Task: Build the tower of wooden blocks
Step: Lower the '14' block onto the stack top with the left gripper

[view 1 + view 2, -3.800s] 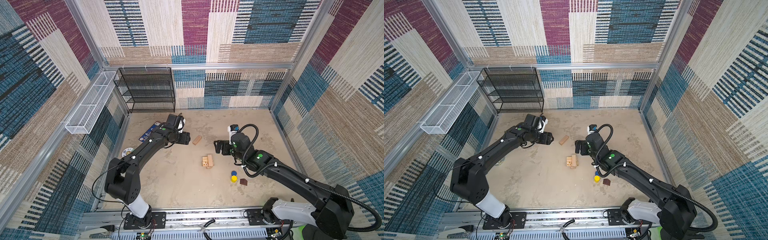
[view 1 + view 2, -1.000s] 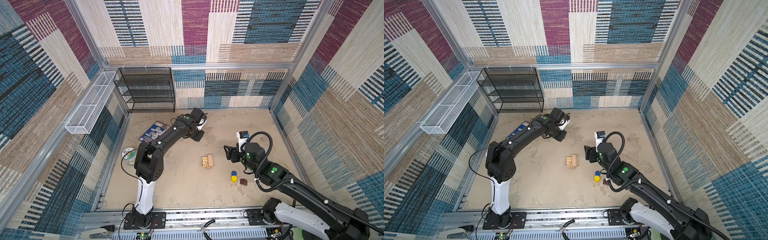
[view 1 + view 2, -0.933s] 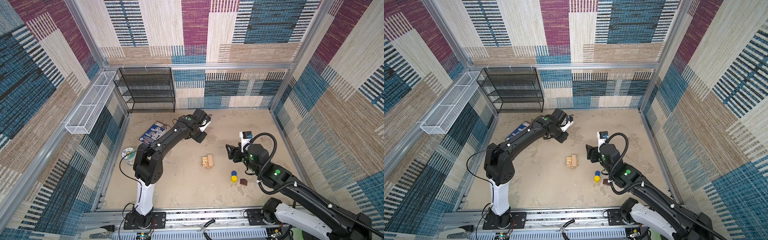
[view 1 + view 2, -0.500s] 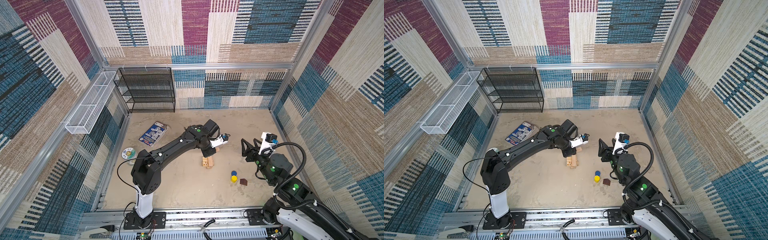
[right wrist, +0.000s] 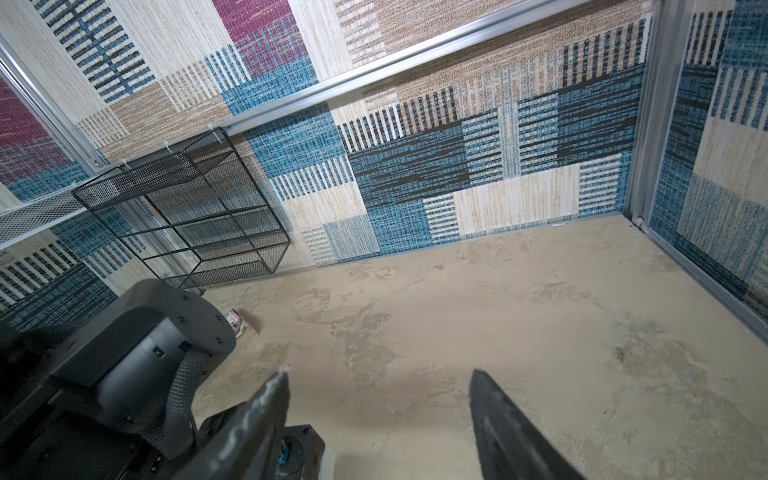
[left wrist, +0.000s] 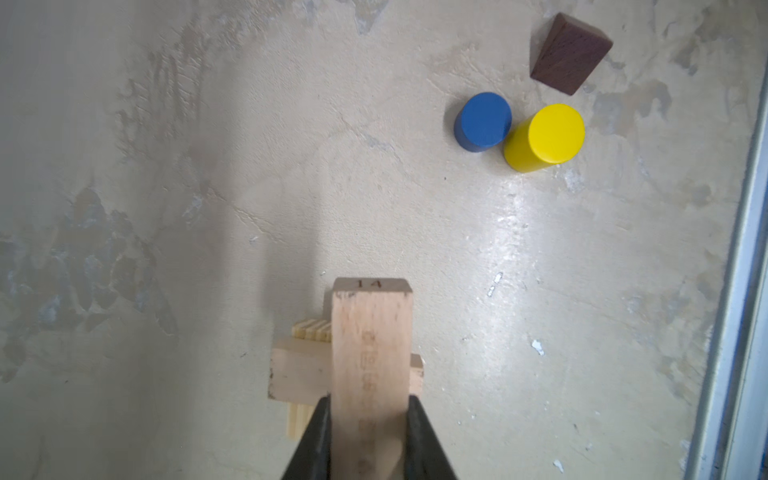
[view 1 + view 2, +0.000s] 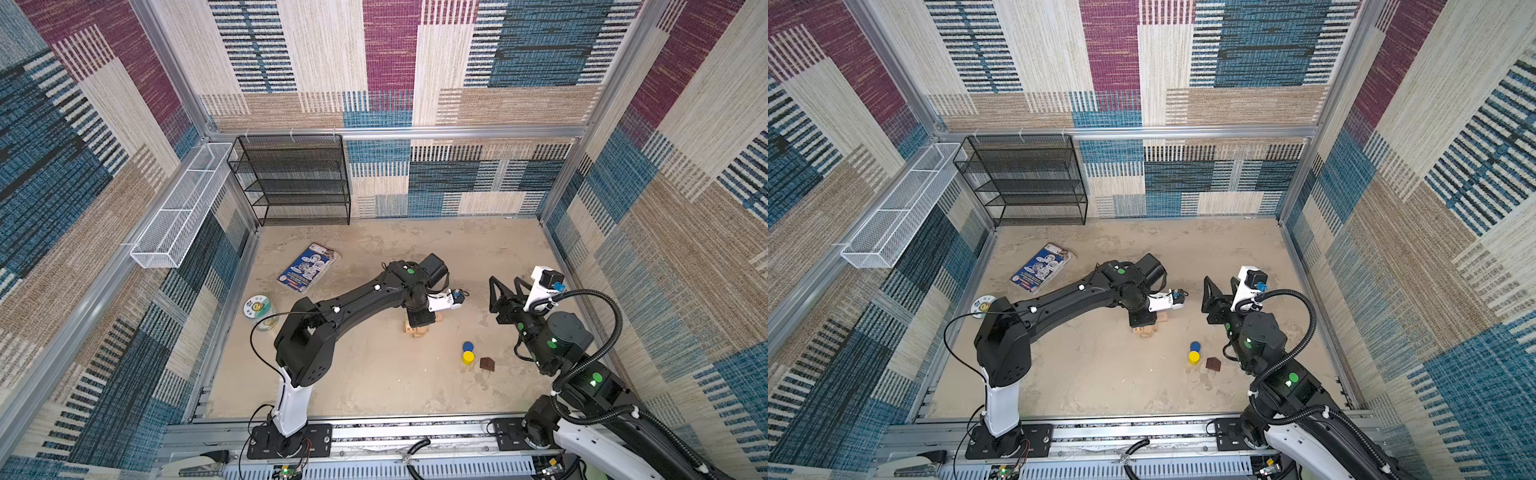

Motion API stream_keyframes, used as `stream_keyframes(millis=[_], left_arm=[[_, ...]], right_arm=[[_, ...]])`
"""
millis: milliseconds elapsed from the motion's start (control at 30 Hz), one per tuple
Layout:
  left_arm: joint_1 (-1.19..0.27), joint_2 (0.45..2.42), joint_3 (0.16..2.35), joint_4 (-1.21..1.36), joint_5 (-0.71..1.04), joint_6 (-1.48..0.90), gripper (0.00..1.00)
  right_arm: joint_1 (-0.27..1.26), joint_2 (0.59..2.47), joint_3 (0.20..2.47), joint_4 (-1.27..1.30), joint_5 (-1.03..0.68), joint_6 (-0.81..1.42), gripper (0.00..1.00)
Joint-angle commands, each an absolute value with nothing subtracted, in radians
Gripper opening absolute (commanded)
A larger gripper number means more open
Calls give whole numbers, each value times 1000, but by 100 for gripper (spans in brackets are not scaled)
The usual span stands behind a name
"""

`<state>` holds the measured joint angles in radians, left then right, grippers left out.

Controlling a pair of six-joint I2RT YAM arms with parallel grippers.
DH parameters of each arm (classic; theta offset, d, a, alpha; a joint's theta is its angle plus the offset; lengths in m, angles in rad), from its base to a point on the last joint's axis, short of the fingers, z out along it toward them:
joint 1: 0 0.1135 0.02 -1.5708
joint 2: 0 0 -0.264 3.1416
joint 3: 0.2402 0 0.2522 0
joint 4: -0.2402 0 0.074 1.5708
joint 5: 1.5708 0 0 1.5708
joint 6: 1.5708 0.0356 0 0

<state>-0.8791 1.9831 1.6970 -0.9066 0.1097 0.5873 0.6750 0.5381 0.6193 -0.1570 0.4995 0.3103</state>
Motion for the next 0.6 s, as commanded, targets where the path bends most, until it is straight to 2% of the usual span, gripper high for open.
stream_keyframes(millis=[0, 567], left_arm=[[-879, 1999, 1715, -951, 102, 614, 0], [-874, 2040, 1724, -966, 43, 617, 0]], right_arm=[[677, 537, 614, -132, 497, 319, 71], [677, 519, 591, -138, 483, 323, 71]])
